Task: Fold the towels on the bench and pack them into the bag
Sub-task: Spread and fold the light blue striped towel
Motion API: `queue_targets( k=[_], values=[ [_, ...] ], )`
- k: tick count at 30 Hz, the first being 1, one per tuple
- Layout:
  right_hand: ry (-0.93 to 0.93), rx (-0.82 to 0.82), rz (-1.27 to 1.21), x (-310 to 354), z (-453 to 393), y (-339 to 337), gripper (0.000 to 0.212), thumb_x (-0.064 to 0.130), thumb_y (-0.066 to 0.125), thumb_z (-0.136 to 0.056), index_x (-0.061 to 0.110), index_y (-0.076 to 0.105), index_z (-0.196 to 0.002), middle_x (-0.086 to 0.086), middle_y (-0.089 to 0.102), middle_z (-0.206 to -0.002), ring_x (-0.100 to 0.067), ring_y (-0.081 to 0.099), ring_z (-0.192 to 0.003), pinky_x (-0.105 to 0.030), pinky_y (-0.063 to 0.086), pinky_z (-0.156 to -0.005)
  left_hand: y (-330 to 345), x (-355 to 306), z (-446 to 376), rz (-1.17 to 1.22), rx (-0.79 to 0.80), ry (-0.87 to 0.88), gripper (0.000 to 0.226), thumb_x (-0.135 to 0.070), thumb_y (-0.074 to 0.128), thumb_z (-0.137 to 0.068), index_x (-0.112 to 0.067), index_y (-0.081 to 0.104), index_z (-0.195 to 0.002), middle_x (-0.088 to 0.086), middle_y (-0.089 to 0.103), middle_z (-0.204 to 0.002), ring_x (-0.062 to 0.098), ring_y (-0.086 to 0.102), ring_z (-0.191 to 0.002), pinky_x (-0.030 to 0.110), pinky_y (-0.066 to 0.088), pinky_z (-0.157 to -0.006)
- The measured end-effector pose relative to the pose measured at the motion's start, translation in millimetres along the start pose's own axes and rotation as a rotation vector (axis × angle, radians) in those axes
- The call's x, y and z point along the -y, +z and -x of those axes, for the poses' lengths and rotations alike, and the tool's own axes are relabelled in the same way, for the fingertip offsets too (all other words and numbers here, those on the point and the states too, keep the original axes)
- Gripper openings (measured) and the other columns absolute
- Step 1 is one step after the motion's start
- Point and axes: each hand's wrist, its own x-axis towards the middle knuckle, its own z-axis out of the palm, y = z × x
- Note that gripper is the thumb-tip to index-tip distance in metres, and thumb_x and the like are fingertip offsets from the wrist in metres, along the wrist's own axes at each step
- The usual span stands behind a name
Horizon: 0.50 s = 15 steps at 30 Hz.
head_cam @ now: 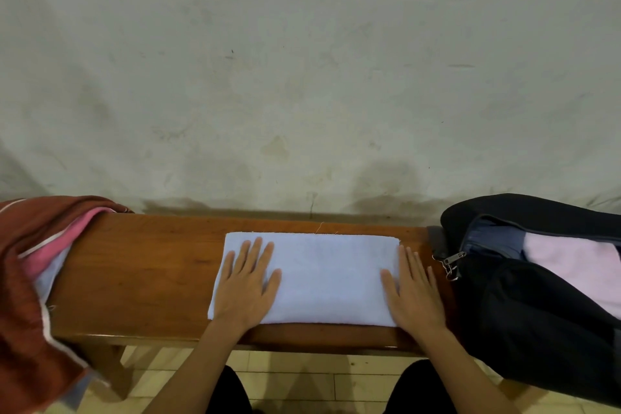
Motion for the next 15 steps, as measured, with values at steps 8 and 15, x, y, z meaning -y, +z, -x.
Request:
queue_targets(
  k=[8,15],
  values=[
    [-0.106,-0.216,0.005,19.4,20.6,-6.0,0.051,0.032,0.041,-0.104,0.019,0.033,-0.153,-0.002,0.038,-0.157,-0.017,0.032,-0.146,-0.034,0.026,-0.12,-17.5,6.1,19.5,0.0,-0.037,-0.076,0.078,-0.065,0.008,-0.093,-0.022,0.027,-0.155,0.0,0.017,-0.163,0.015,0.005,-0.151,0.039,-0.008,-0.122],
    [-0.438,0.022,0.092,81.5,25.5,27.2,0.061,0.049,0.008,-0.105,0.024,0.033,-0.154,0.003,0.025,-0.161,-0.014,0.017,-0.151,-0.034,0.001,-0.12,-16.7,-69.3,21.4,0.064,0.086,0.244,0.055,-0.052,0.008,-0.102,-0.035,0.003,-0.154,-0.014,-0.007,-0.16,0.007,-0.011,-0.15,0.039,-0.007,-0.122]
  ],
)
